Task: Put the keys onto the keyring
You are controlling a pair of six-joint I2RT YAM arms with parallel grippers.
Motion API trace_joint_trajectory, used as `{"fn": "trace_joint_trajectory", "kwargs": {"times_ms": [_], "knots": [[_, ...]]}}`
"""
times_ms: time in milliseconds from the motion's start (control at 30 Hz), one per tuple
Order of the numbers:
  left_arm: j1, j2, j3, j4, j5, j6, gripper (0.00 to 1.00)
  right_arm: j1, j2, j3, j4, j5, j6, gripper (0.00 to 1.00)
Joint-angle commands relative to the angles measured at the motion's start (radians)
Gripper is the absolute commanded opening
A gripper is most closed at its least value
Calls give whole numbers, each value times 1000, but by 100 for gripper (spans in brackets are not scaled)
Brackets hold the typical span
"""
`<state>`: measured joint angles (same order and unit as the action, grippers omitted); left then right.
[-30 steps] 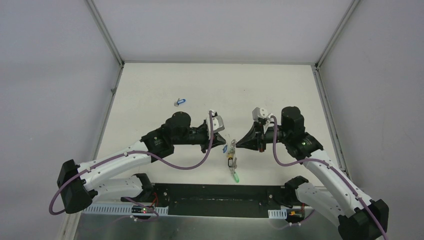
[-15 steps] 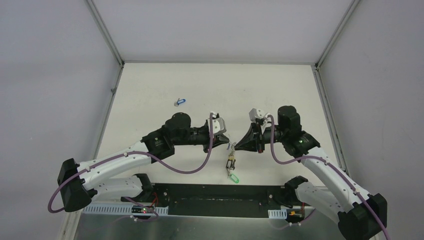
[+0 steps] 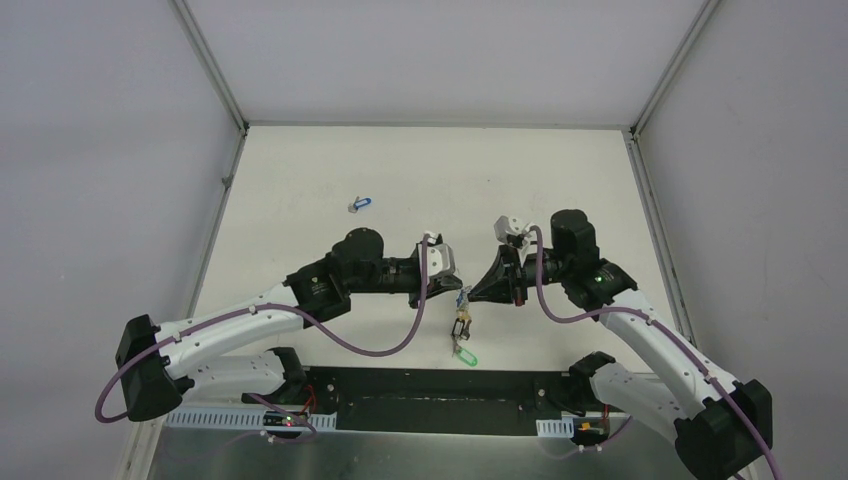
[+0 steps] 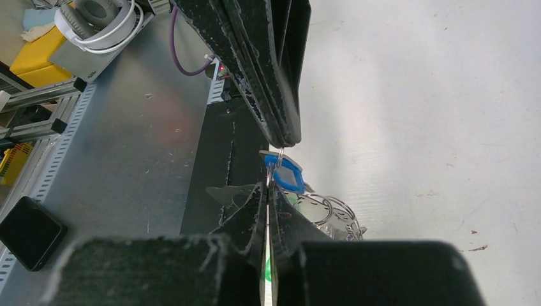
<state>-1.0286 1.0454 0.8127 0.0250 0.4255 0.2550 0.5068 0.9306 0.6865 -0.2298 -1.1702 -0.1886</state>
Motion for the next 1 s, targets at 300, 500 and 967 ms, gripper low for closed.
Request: {"fn": "trace_joint_trajectory", "kwargs": {"times_ms": [300, 500, 967], "knots": [[-32, 13, 42, 52, 37, 60, 0, 13, 2, 59, 30, -42, -20, 0], [-42, 0, 32, 44, 52, 80, 0, 15, -2, 59, 26, -31, -21, 0], [-51, -59, -1, 20, 56, 103, 0, 16, -5, 56, 14, -15, -24, 0]]}}
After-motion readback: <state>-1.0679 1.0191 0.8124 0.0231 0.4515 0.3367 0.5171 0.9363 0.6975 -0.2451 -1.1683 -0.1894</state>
